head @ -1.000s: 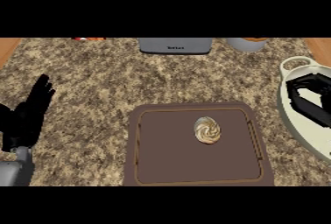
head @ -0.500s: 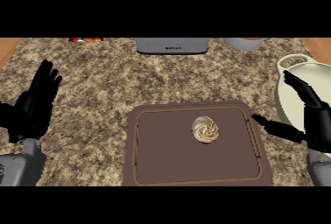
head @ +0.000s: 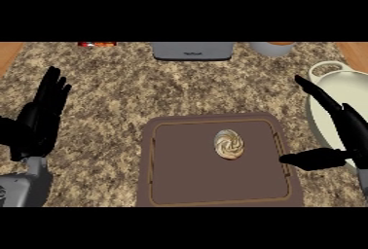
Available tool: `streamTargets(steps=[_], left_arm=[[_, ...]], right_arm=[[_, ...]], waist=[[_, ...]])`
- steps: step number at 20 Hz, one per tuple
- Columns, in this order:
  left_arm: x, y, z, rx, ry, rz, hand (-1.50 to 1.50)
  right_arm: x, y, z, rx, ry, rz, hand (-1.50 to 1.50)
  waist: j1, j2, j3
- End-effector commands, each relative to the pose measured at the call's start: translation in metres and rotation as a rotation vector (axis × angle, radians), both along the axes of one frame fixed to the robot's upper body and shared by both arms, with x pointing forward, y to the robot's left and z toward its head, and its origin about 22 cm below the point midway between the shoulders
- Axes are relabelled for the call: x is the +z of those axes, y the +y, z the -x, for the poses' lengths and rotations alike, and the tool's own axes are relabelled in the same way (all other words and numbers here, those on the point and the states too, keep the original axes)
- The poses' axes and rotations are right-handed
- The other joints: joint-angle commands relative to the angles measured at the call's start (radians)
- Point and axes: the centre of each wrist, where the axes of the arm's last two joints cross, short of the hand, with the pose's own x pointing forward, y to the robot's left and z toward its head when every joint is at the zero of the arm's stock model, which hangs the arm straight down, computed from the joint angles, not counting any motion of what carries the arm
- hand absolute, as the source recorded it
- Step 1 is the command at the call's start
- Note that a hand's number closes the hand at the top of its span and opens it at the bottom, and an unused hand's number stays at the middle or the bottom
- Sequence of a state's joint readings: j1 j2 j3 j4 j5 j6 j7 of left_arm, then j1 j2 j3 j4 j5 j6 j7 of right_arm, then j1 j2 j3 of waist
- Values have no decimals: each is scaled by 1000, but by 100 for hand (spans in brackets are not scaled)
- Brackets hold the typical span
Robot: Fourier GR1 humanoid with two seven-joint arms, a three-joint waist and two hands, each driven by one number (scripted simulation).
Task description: Pick the cupcake from the tray and place it in the pot
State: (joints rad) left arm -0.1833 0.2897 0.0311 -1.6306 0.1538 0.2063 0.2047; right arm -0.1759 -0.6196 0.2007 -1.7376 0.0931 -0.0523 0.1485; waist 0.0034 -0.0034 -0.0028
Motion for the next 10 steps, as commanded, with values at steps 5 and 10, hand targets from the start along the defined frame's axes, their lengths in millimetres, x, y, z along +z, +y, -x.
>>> streamTargets(steps=[5, 10], left_arm=[[3, -1, -15, -6, -7, 4, 0], [9, -1, -7, 18, -13, 1, 0]], right_arm=[[36, 59, -8, 99, 281, 339, -150], [33, 111, 4, 119, 394, 358, -150]], waist=[[9, 5, 0], [2, 2, 2]])
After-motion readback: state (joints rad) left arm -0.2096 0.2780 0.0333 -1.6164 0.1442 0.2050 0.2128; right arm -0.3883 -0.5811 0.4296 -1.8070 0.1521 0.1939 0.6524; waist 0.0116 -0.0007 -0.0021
